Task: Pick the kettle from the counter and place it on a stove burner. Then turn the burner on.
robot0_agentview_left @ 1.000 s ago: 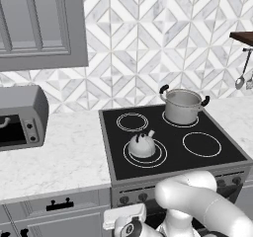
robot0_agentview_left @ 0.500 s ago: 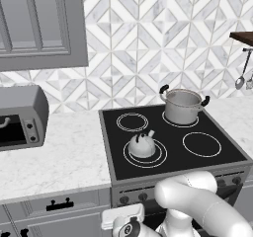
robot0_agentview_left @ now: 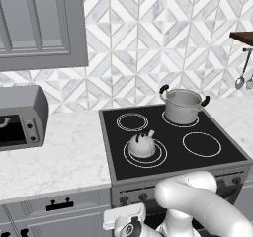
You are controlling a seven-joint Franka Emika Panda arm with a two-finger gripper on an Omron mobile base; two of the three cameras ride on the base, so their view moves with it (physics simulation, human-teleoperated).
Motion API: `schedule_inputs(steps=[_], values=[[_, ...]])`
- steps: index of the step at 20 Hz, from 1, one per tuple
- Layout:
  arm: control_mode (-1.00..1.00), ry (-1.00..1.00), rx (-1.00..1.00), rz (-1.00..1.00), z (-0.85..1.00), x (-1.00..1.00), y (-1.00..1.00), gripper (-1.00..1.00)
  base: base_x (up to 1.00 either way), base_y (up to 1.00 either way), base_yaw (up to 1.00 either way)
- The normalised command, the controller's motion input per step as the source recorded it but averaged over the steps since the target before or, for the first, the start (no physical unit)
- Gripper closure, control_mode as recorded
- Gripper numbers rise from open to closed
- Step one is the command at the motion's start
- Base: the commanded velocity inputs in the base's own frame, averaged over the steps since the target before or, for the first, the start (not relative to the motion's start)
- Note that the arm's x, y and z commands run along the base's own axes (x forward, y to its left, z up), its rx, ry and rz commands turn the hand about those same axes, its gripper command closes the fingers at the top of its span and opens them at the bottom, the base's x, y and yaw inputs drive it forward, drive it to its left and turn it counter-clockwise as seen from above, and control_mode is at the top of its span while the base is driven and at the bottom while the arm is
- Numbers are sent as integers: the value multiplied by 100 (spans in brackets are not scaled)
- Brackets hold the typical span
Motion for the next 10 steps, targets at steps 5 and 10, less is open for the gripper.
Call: schedule_inputs(steps=[5,10], values=[[-100,0,-30,5,12,0,8,100,0,0,0],[-100,0,-41,3,11,0,26,100,0,0,0]])
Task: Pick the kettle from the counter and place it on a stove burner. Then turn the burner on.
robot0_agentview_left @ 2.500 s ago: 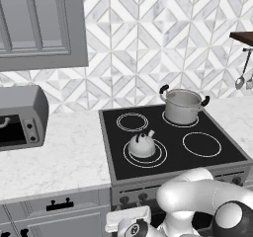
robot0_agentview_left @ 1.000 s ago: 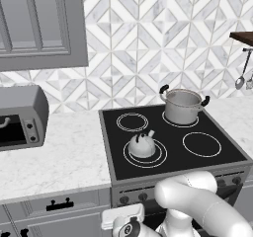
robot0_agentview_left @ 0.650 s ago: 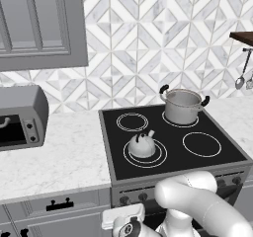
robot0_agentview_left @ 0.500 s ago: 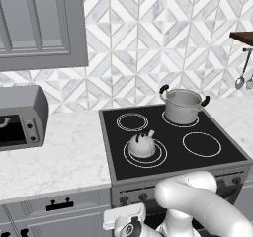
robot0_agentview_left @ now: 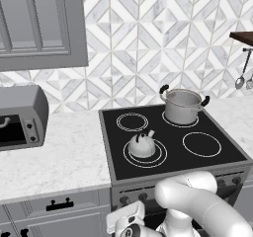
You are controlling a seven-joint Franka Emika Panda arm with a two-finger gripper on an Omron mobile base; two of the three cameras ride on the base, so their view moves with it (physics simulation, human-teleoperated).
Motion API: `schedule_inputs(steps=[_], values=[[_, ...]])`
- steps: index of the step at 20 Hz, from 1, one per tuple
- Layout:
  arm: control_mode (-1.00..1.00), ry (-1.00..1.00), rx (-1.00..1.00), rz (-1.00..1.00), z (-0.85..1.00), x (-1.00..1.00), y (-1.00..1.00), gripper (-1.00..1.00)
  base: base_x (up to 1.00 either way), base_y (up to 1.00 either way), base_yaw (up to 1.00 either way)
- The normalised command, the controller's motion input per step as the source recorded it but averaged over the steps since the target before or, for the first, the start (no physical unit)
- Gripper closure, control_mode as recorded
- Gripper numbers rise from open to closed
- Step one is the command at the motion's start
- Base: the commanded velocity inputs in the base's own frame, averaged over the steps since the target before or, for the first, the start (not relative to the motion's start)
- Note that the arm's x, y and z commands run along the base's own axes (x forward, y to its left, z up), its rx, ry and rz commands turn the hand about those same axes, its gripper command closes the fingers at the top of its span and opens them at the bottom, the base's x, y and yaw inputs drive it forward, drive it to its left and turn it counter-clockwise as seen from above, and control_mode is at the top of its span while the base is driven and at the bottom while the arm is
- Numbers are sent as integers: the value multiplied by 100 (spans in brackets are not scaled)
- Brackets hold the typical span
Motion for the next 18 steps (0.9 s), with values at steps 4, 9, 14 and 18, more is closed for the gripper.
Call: schedule_inputs(steps=[4,9,14,18], values=[[-100,0,-43,1,11,0,32,100,0,0,0],[-100,0,-41,1,17,0,38,100,0,0,0],[-100,0,-3,1,6,-1,2,100,0,0,0],[-100,0,0,0,0,0,0,100,0,0,0]])
